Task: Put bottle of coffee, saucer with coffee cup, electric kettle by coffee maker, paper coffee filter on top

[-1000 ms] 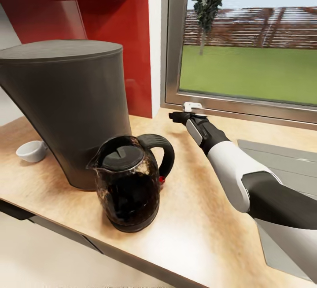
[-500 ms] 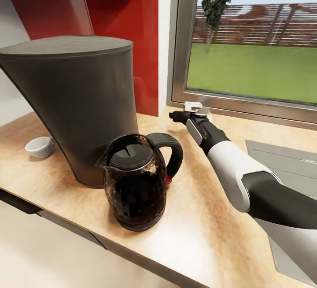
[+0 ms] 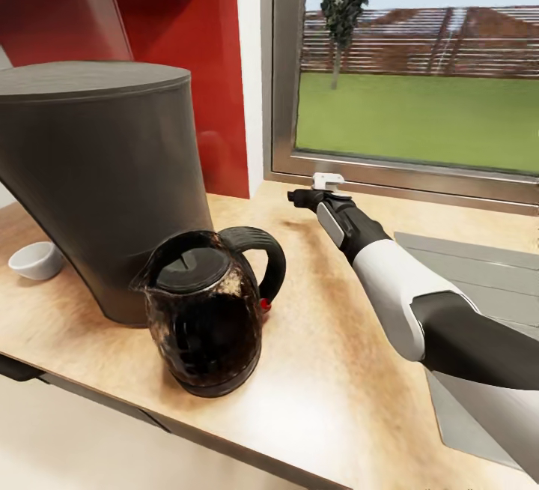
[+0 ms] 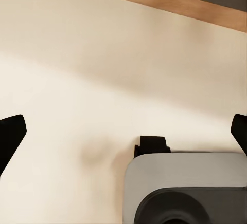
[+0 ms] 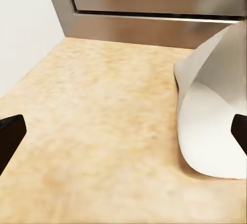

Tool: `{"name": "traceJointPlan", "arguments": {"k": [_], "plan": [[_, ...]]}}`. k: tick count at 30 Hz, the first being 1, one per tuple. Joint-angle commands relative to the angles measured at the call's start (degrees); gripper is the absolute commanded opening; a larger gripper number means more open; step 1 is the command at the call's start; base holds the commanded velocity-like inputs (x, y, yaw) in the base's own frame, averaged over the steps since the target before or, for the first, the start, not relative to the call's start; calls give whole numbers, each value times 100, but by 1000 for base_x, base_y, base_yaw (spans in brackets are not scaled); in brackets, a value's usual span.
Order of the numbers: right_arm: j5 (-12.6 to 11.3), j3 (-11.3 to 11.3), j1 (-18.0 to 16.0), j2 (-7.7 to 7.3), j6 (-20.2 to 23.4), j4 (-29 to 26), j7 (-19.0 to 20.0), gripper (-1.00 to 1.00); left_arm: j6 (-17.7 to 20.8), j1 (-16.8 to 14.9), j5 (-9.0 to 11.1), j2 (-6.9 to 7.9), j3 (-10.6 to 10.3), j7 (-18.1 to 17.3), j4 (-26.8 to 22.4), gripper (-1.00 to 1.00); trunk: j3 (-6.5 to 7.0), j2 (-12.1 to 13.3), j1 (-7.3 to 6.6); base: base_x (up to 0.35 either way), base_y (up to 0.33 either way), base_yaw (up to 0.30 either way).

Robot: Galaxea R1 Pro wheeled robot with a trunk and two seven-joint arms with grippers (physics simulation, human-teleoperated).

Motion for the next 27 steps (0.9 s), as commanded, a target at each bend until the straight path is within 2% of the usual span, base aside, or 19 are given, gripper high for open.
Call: {"name": "traceJointPlan", "arguments": {"k": [1, 12, 18, 27], "plan": [[-58, 33, -3, 0, 23, -6, -41, 100, -6, 5, 16, 0, 0, 5, -10, 100, -4, -2, 0, 0, 0, -26], [-58, 33, 0, 0, 22, 1, -43, 100, -6, 5, 16, 0, 0, 5, -10, 100, -7, -2, 0, 0, 0, -32], [-58, 33, -3, 0, 23, -4, -435, 100, -6, 5, 16, 0, 0, 5, -10, 100, -29, -2, 0, 0, 0, -3], [-58, 40, -3, 0, 23, -5, -537, 100, -6, 5, 16, 0, 0, 5, -10, 100, -106, -2, 0, 0, 0, 0]]}}
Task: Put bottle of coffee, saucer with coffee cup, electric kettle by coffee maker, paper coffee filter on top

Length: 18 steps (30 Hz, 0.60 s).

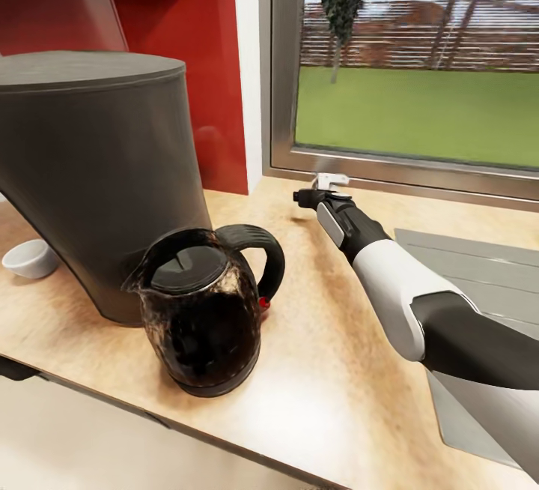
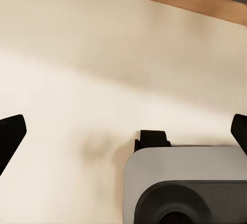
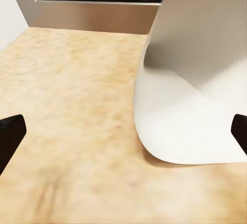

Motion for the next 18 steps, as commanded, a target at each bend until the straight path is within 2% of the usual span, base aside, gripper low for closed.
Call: {"name": "traceJointPlan", "arguments": {"k": [1, 11, 18], "plan": [[-60, 38, -3, 0, 23, -6, -53, 100, -7, 5, 16, 0, 0, 5, -10, 100, -13, -2, 0, 0, 0, 4], [-60, 34, -31, 0, 31, -7, -75, 100, -7, 5, 16, 0, 0, 5, -10, 100, -104, -2, 0, 0, 0, 61], [-57, 33, -308, 0, 49, 23, -96, 100, -7, 5, 16, 0, 0, 5, -10, 100, -167, -2, 0, 0, 0, 100]]}}
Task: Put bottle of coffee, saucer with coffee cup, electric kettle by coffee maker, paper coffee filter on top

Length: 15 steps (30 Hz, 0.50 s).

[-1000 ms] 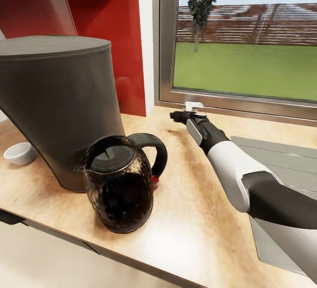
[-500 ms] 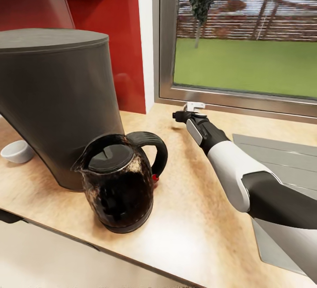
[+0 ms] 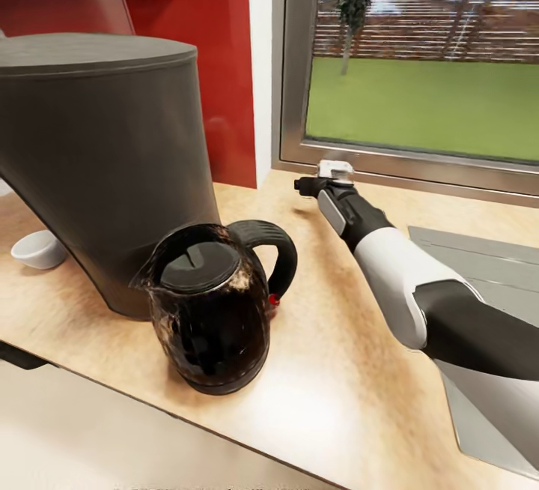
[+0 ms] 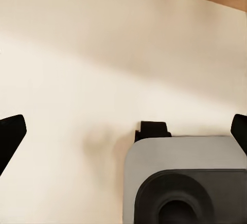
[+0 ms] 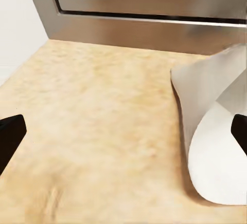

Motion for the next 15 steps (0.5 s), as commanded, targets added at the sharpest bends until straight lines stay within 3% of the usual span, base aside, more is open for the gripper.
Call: {"name": "traceJointPlan", "arguments": {"k": [1, 8, 15], "plan": [[-52, 35, -75, 0, 29, 8, -50, 100, -7, 4, 16, 0, 0, 5, -10, 100, -13, -2, 0, 0, 0, 106], [-43, 31, -279, 0, 52, 112, -380, 100, -7, 4, 16, 0, 0, 5, -8, 100, -77, -2, 0, 0, 0, 110], [-45, 27, -321, 0, 49, 141, -474, 100, -7, 4, 16, 0, 0, 5, -2, 100, -140, -2, 0, 0, 0, 113]]}}
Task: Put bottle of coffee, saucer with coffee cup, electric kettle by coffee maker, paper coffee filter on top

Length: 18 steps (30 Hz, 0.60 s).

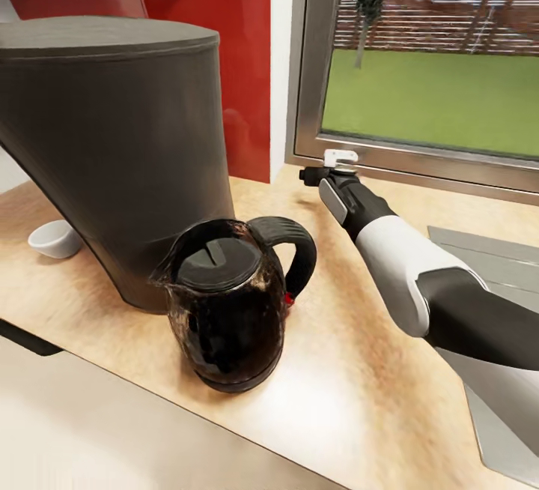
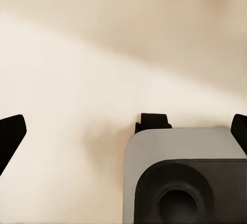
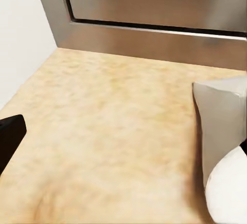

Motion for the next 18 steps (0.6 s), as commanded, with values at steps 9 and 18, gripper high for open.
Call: {"name": "traceJointPlan", "arguments": {"k": [9, 18], "plan": [[-51, 44, -5, 0, -11, 102, -58, 100, -7, 4, 16, 0, -1, 5, -9, 100, -63, -2, 0, 0, 0, 89], [-44, 41, -5, 0, -14, 105, -59, 100, -7, 4, 16, 0, -1, 5, -9, 100, -68, -2, 0, 0, 0, 8]]}}
